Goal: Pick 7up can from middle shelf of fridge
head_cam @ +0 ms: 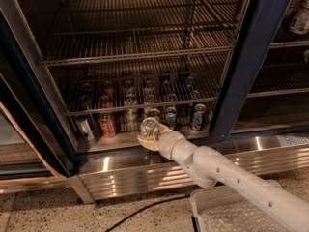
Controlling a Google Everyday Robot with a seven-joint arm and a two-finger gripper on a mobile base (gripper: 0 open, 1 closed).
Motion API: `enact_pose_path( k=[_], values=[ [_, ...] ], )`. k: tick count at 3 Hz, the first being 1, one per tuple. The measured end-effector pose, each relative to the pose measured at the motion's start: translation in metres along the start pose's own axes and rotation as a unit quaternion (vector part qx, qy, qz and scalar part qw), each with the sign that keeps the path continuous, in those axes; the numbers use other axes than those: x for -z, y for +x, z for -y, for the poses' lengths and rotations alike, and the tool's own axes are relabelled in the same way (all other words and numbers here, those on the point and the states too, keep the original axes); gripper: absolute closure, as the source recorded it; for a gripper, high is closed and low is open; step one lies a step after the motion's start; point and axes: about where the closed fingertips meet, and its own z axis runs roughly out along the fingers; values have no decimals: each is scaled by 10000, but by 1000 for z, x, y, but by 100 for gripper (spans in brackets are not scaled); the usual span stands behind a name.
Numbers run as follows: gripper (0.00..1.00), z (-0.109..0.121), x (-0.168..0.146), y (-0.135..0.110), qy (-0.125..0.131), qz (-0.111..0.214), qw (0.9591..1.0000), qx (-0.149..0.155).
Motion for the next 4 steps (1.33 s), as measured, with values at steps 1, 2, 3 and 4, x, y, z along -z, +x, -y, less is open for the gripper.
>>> enact_pose_path(
  k=[1, 2, 3, 4],
  values=[
    [100, -16, 0, -2, -308, 48, 9995, 9],
    [100, -16, 0, -2, -309, 48, 9995, 9],
    [100, -14, -2, -12, -616, 8, 9981, -19],
    [100, 1, -1, -42, -1038, -157, 9945, 50]
  ],
)
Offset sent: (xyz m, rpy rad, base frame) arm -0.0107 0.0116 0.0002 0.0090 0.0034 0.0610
